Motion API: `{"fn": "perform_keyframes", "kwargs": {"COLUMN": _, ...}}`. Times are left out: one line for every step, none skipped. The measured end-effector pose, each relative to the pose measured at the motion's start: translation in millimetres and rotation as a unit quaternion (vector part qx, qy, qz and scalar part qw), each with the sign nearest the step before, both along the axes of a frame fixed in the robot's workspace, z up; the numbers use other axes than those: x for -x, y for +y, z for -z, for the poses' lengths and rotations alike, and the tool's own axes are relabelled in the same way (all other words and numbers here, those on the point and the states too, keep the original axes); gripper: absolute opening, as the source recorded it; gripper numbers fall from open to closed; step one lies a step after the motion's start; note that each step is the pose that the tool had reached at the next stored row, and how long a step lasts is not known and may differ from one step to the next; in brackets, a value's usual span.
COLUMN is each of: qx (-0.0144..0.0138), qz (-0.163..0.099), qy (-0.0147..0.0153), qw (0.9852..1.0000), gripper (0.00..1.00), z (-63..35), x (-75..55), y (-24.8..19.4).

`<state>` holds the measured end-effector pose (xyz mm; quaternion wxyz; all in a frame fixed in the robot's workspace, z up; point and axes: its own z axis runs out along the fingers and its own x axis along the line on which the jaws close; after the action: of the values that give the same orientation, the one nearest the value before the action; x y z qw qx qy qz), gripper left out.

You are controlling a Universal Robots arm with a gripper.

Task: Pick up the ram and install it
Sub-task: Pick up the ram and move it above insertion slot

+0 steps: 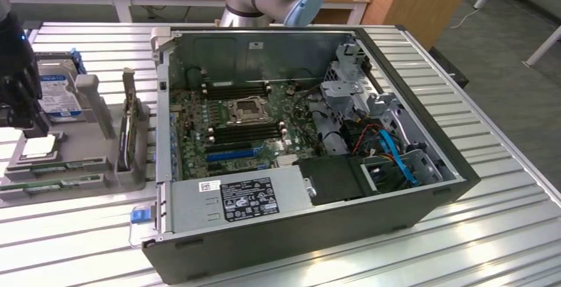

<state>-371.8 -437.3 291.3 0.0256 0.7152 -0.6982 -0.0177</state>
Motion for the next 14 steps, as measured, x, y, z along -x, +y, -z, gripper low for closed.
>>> {"fn": "perform_keyframes", "kwargs": {"qx": 0.0, "qz": 0.0, "qy": 0.0, "qw": 1.0, "gripper": 0.1, "z": 1.8, "x": 0.3, "y": -0.2}}
{"fn": "perform_keyframes", "kwargs": {"qx": 0.0, "qz": 0.0, "qy": 0.0, "qw": 1.0, "gripper": 0.1, "z": 3.6, "x": 0.6, "y": -0.5}}
{"fn": "perform_keyframes", "kwargs": {"qx": 0.0, "qz": 0.0, "qy": 0.0, "qw": 1.0, "gripper": 0.1, "z": 5.5, "x": 0.9, "y": -0.7}}
{"fn": "perform_keyframes", "kwargs": {"qx": 0.0, "qz": 0.0, "qy": 0.0, "qw": 1.0, "gripper": 0.1, "z": 7.3, "x": 1.2, "y": -0.8}}
{"fn": "perform_keyframes", "kwargs": {"qx": 0.0, "qz": 0.0, "qy": 0.0, "qw": 1.0, "gripper": 0.1, "z": 9.0, "x": 1.4, "y": -0.8}}
{"fn": "perform_keyframes", "kwargs": {"qx": 0.0003, "qz": 0.0, "qy": 0.0, "qw": 1.0, "gripper": 0.1, "z": 10.8, "x": 1.5, "y": -0.8}}
{"fn": "perform_keyframes", "kwargs": {"qx": 0.0006, "qz": 0.0, "qy": 0.0, "qw": 1.0, "gripper": 0.1, "z": 12.7, "x": 1.6, "y": -0.8}}
{"fn": "perform_keyframes", "kwargs": {"qx": 0.0008, "qz": 0.0, "qy": 0.0, "qw": 1.0, "gripper": 0.1, "z": 14.5, "x": 1.7, "y": -0.9}}
{"fn": "perform_keyframes", "kwargs": {"qx": 0.0011, "qz": 0.0, "qy": 0.0, "qw": 1.0, "gripper": 0.1, "z": 16.3, "x": 1.9, "y": -0.9}}
{"fn": "perform_keyframes", "kwargs": {"qx": 0.0019, "qz": 0.0, "qy": 0.0, "qw": 1.0, "gripper": 0.1, "z": 17.8, "x": 2.3, "y": -0.8}}
{"fn": "perform_keyframes", "kwargs": {"qx": 0.0029, "qz": 0.0, "qy": 0.0, "qw": 1.0, "gripper": 0.1, "z": 19.2, "x": 2.5, "y": -0.8}}
{"fn": "perform_keyframes", "kwargs": {"qx": 0.0037, "qz": 0.0, "qy": 0.0, "qw": 1.0, "gripper": 0.1, "z": 20.7, "x": 2.7, "y": -0.9}}
{"fn": "perform_keyframes", "kwargs": {"qx": 0.0046, "qz": 0.0, "qy": 0.0, "qw": 1.0, "gripper": 0.1, "z": 21.9, "x": 2.9, "y": -0.9}}
{"fn": "perform_keyframes", "kwargs": {"qx": 0.0056, "qz": 0.0, "qy": 0.0, "qw": 1.0, "gripper": 0.1, "z": 22.9, "x": 3.0, "y": -0.9}}
